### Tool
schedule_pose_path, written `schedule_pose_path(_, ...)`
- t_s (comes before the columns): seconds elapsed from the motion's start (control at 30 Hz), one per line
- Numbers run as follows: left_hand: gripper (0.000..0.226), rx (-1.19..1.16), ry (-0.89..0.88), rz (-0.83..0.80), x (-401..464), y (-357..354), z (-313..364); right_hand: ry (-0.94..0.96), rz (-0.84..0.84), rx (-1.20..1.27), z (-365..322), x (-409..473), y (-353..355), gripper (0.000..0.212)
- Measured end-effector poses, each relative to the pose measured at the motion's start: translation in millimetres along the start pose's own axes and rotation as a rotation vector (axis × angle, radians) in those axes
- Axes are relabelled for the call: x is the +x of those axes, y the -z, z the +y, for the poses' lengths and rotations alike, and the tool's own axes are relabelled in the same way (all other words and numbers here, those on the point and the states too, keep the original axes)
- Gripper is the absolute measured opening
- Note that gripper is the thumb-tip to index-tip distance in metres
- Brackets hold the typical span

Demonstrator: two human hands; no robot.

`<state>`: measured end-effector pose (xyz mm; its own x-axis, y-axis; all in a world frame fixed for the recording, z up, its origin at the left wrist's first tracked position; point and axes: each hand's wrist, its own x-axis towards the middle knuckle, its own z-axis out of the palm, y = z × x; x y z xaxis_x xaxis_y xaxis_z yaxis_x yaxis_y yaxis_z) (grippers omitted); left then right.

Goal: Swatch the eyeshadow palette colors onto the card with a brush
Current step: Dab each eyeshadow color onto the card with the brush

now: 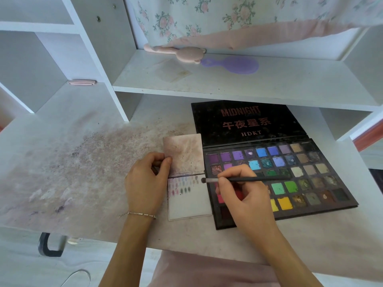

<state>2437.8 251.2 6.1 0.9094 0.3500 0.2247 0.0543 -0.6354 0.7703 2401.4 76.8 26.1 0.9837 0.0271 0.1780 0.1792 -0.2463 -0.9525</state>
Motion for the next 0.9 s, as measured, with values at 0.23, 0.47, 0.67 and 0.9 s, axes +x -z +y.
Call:
schedule_pose_path(0.23,0.008,0.011,0.016,-0.006,0.7,0.2,-0.1,-0.001,0.14,0.009,5.8,-5.8,31.4,0.018)
schedule_pose_path(0.47,0.006,0.005,0.028,-0.001,0.1,-0.4,2.9,-0.002,0.338,-0.126,17.8,-10.4,75.1,0.026)
schedule_pose_path(0.67,0.006,0.008,0.029,-0.011,-0.1,0.4,2.1,-0.078,0.531,-0.242,30.9,-9.3,97.9,0.029)
schedule_pose_path(0.9,0.005,0.019,0.026,-0.013,0.0,0.1,3.6,-0.071,0.514,-0.345,37.3,-8.3,99.7,0.016)
